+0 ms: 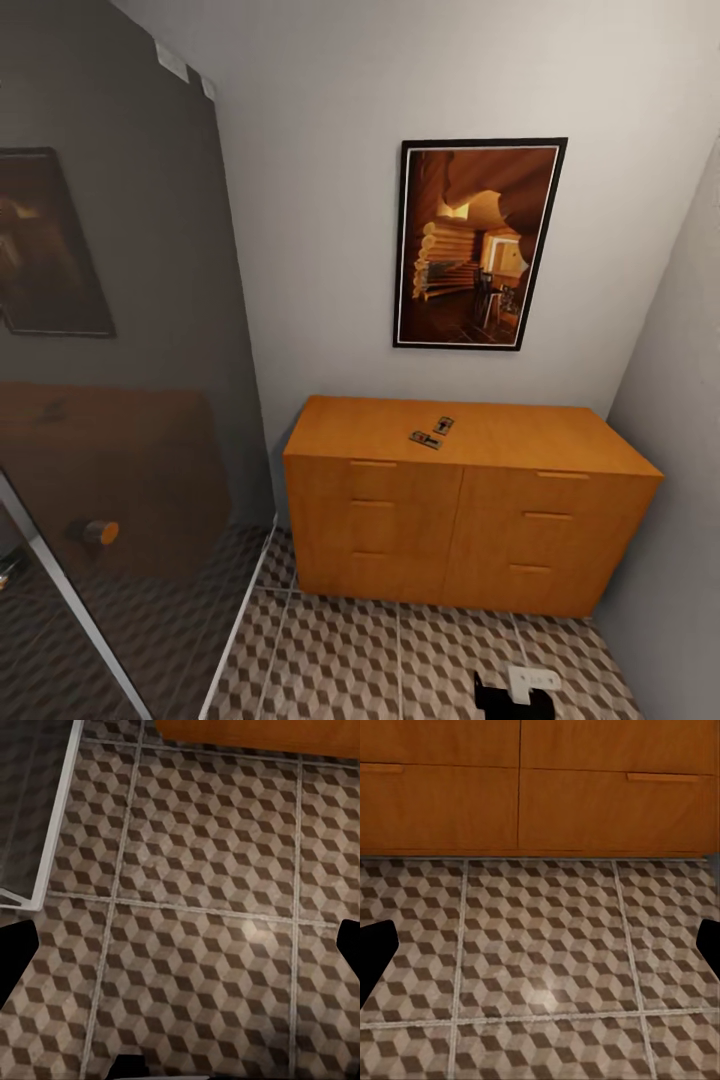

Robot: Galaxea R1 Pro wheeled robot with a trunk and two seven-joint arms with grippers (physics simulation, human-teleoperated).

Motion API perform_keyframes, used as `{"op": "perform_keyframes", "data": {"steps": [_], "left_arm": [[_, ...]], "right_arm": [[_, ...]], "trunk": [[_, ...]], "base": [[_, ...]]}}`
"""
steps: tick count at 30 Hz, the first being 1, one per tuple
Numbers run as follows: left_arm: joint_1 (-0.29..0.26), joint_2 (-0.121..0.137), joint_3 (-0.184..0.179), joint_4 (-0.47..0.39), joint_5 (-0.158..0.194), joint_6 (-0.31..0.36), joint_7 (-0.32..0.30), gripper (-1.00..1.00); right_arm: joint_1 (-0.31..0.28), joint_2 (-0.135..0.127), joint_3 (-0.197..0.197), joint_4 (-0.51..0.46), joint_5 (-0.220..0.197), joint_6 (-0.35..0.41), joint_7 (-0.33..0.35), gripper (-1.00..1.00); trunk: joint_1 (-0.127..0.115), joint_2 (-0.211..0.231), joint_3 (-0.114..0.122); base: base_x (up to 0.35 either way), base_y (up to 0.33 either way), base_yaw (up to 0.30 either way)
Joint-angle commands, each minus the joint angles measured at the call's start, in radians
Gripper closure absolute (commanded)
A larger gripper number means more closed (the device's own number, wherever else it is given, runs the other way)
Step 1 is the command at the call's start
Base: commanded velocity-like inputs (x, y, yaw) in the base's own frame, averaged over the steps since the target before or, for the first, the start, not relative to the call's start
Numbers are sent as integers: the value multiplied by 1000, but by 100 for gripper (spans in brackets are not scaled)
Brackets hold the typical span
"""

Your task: Take the four mousetraps from the cabinet in the bathroom and place them on the bathroom floor. Make sure all four end up on the same floor surface, and ensure that at least two of them are either under or directly next to the same bathroom sink.

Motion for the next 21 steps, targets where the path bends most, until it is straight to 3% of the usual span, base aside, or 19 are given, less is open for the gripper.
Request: {"op": "perform_keyframes", "data": {"steps": [1, 15, 21], "left_arm": [[-2, 0, -3, 4, 0, -7, 4, -100], [-2, -7, -7, 1, -2, -5, 4, -100], [-4, -11, -12, -79, -3, 5, 7, -100]], "right_arm": [[-2, -1, -4, 5, 11, -5, -8, -100], [-1, -7, 0, 3, 21, -5, -10, -100], [-2, -8, -1, -62, 35, -1, -4, -100]], "trunk": [[0, -2, -1], [0, -2, -1], [0, -2, -1]], "base": [[-43, 0, 0], [-11, 0, 0], [0, 0, 0]]}}
